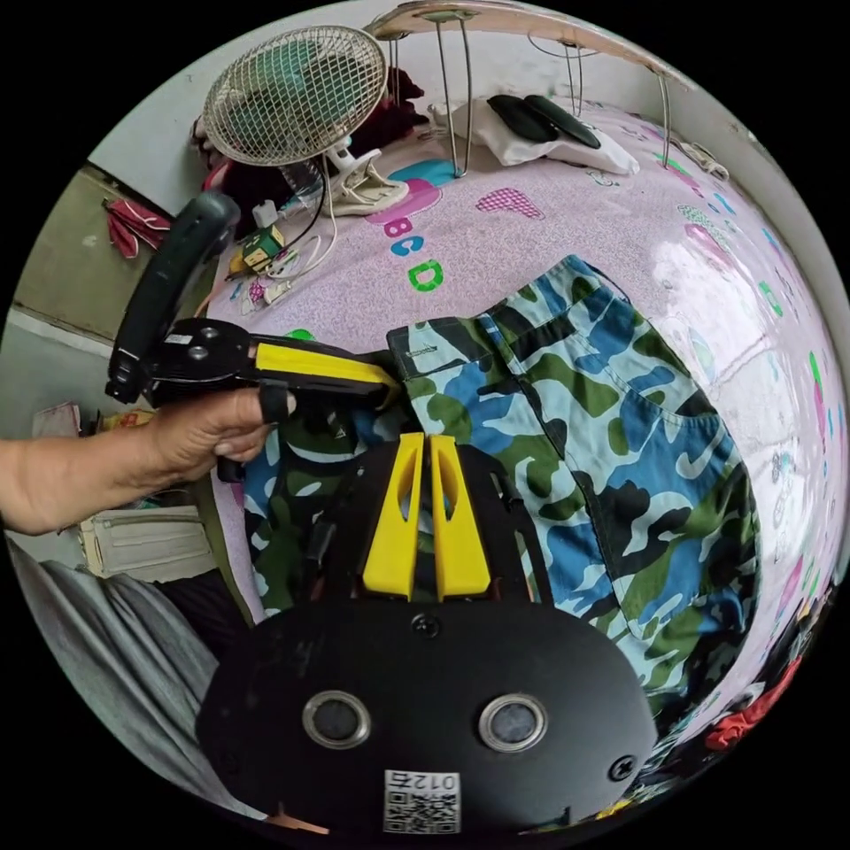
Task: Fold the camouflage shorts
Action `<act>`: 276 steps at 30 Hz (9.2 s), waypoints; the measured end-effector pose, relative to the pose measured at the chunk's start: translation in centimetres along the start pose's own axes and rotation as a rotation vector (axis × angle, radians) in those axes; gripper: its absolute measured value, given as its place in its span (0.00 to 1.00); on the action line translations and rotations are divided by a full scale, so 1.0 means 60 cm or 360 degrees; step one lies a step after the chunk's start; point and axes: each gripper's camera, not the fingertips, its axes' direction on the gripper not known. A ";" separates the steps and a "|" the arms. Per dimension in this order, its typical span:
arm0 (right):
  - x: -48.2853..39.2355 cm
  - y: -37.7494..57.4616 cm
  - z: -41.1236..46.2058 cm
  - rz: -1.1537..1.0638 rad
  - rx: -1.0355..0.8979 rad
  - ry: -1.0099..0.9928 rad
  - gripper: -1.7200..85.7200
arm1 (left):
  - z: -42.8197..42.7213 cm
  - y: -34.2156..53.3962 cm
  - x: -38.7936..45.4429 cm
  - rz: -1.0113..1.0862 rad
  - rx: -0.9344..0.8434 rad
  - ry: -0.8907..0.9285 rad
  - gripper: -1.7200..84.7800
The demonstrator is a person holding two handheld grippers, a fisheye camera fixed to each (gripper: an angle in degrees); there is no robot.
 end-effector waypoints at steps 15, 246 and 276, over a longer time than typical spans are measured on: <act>0.025 -0.276 -0.398 0.0431 0.0157 -0.0008 0.04 | 0.022 -0.020 0.081 0.0337 0.0015 0.0077 0.03; -0.109 0.455 -0.299 -0.0132 -0.0019 -0.0116 0.01 | 0.029 0.205 0.188 0.0187 -0.0173 -0.0584 0.02; -0.193 0.610 -0.138 0.0699 0.0141 0.0292 0.01 | -0.118 0.212 0.036 0.0982 -0.0116 -0.0084 0.02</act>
